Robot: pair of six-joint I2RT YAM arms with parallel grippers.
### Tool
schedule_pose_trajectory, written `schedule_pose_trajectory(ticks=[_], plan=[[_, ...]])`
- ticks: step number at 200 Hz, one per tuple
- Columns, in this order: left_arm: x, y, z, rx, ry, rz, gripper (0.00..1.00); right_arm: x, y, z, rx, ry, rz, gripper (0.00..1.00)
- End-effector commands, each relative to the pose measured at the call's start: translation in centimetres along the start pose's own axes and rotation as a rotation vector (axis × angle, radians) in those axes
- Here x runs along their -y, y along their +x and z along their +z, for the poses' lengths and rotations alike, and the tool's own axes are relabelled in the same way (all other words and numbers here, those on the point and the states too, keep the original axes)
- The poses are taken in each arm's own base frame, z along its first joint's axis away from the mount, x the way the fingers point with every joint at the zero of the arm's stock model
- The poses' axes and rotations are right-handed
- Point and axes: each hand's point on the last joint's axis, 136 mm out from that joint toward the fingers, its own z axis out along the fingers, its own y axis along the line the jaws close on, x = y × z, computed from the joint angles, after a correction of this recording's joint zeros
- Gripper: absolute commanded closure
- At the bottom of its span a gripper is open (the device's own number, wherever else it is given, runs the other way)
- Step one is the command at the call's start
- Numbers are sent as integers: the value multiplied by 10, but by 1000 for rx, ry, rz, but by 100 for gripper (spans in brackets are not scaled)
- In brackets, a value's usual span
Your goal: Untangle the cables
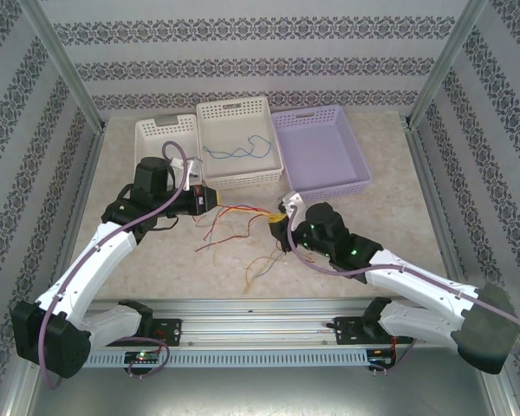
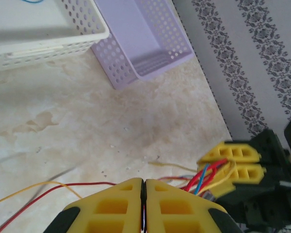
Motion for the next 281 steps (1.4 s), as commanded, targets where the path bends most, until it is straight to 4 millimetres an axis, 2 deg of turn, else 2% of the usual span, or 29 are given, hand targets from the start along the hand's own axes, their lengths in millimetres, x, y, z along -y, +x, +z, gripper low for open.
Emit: schedule_pose_trajectory(ticks=[1, 15, 31, 57, 75, 90, 105, 112, 125, 136, 145, 170, 213, 237, 281], plan=[[-22, -18, -13, 73, -130, 11, 100, 93, 36, -21, -112, 375, 168, 100], [-22, -17, -13, 71, -126, 9, 100, 111, 39, -28, -115, 407, 242, 100], [-21, -18, -11, 68, -113, 4, 100, 121, 39, -33, -94, 397, 313, 80], [-17, -17, -8, 65, -80, -3, 100, 89, 23, -28, -33, 185, 321, 58], [-12, -17, -6, 65, -46, -9, 100, 64, 16, -26, -10, 58, 309, 50], [-10, -16, -4, 60, -27, -16, 100, 46, 12, -26, 3, -13, 283, 51], [-10, -17, -4, 59, -24, -19, 100, 45, 12, -30, 12, 19, 269, 55], [-9, -17, -4, 60, -22, -17, 100, 46, 13, -31, 13, 25, 266, 62], [-8, -19, -7, 71, -25, -10, 100, 59, 18, -36, 6, 104, 283, 83], [-7, -19, -8, 78, -24, -5, 100, 62, 23, -38, -5, 117, 289, 89], [-6, -19, -9, 81, -22, -6, 100, 60, 25, -39, -7, 102, 295, 86], [-6, -19, -8, 78, -14, -14, 100, 30, 34, -32, -53, -38, 296, 66], [-8, -20, -8, 86, -23, -24, 100, -4, 70, -26, -166, -86, 250, 62], [-7, -21, -8, 88, -19, -24, 100, 0, 86, -23, -174, -58, 261, 63], [-8, -20, -8, 89, -19, -24, 100, 17, 104, -8, -220, 29, 237, 73]])
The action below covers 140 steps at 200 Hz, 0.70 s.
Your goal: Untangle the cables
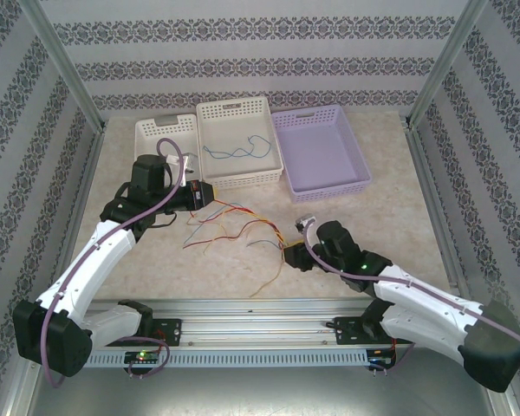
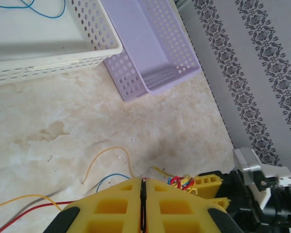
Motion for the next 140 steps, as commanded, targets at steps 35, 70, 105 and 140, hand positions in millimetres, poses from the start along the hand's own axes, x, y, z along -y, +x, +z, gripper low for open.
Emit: schedule_pose_trajectory(ticks=[35, 70, 105, 140], plan=[[3, -7, -8, 42, 8, 16, 100, 14, -12, 8, 36, 93, -29, 95], [2, -7, -9, 42, -3, 24, 100, 13, -24, -13, 140, 91, -33, 100], [2, -8, -7, 37, 0, 18, 100, 2, -20, -24, 193, -6, -17, 72], [2, -8, -7, 35, 4, 17, 100, -9, -17, -21, 174, -79, -16, 60]])
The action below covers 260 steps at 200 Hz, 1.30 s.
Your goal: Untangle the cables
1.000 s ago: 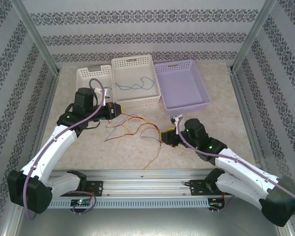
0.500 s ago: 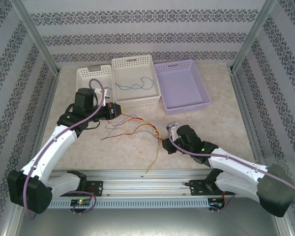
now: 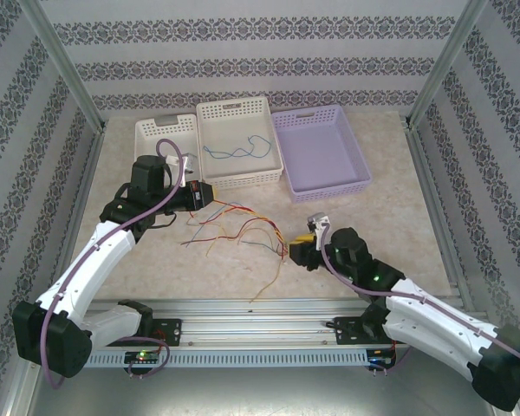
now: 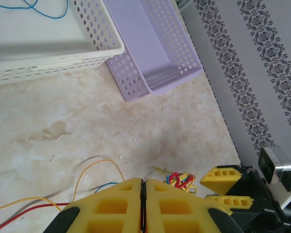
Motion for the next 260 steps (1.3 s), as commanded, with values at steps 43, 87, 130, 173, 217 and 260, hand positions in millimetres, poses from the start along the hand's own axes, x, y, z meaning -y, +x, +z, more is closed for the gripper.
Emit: schedule_pose_trajectory(ticks=[43, 87, 130, 173, 217, 260], plan=[[3, -7, -5, 26, 12, 13, 100, -20, -19, 11, -11, -89, -15, 62], [3, -6, -4, 24, 15, 9, 100, -20, -27, 21, -27, -71, -42, 73], [3, -6, -4, 21, 17, 9, 100, -20, -26, 30, -61, -70, -55, 83], [3, -7, -4, 22, 15, 14, 100, -17, -32, 25, -41, -60, -52, 100], [3, -7, -5, 22, 14, 15, 100, -15, -36, 22, -13, -71, -22, 100], [-5, -6, -9, 13, -50, 35, 100, 37, -61, -14, 198, 115, 151, 100]])
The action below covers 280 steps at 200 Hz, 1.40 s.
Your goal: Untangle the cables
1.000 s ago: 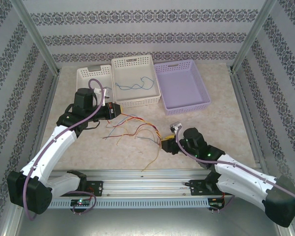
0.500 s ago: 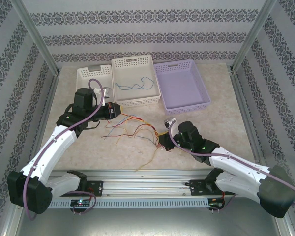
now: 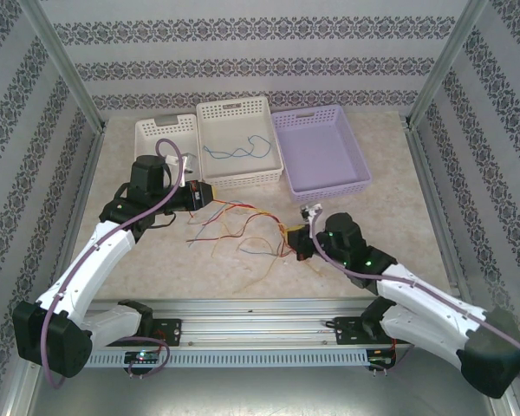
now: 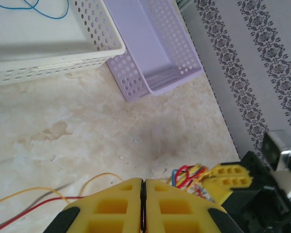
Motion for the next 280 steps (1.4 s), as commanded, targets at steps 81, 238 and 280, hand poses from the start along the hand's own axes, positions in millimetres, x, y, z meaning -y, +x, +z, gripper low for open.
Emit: schedule_pose_trajectory(ticks=[81, 238, 280], plan=[[-23, -6, -16, -10, -173, 46, 100, 79, -43, -93, 368, 267, 295, 100], [76, -36, -68, 216, 205, 168, 100, 1, 37, -29, 30, -95, 175, 57], [100, -14, -68, 173, 412, 256, 100, -7, 38, -22, 35, -163, 183, 53]])
